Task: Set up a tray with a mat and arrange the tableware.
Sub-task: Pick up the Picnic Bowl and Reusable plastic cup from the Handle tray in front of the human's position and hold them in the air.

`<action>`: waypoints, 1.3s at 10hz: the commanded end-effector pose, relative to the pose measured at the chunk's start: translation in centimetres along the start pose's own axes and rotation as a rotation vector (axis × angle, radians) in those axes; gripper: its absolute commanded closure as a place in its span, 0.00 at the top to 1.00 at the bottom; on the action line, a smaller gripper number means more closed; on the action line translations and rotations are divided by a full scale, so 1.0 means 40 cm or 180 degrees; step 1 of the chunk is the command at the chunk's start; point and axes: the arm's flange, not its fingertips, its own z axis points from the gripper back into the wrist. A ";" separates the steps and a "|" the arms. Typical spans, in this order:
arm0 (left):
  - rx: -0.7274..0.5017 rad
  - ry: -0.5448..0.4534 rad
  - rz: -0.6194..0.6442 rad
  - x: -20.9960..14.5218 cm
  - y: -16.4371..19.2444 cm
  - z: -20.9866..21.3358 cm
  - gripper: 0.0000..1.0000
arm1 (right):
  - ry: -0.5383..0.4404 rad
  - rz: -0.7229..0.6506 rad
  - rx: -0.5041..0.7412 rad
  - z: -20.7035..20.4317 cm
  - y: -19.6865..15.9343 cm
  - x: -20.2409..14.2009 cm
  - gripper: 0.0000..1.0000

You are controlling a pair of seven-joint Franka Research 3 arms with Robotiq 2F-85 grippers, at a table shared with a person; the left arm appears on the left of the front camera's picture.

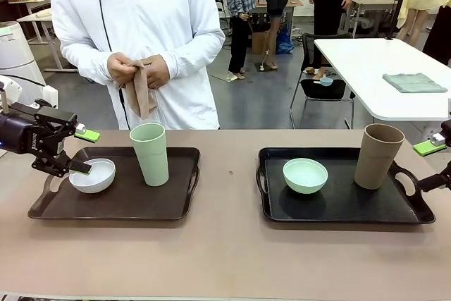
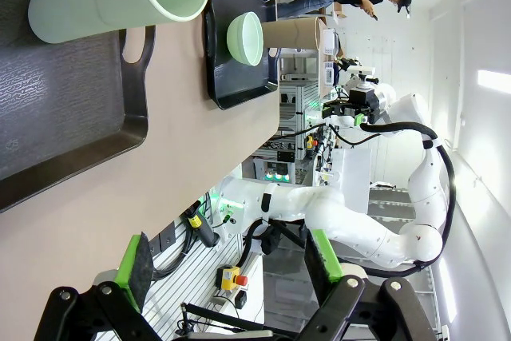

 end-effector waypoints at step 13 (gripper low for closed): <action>-0.0049 -0.0036 -0.0064 0.001 -0.002 0.002 1.00 | -0.0006 0.0053 0.0051 0.002 0.002 0.000 1.00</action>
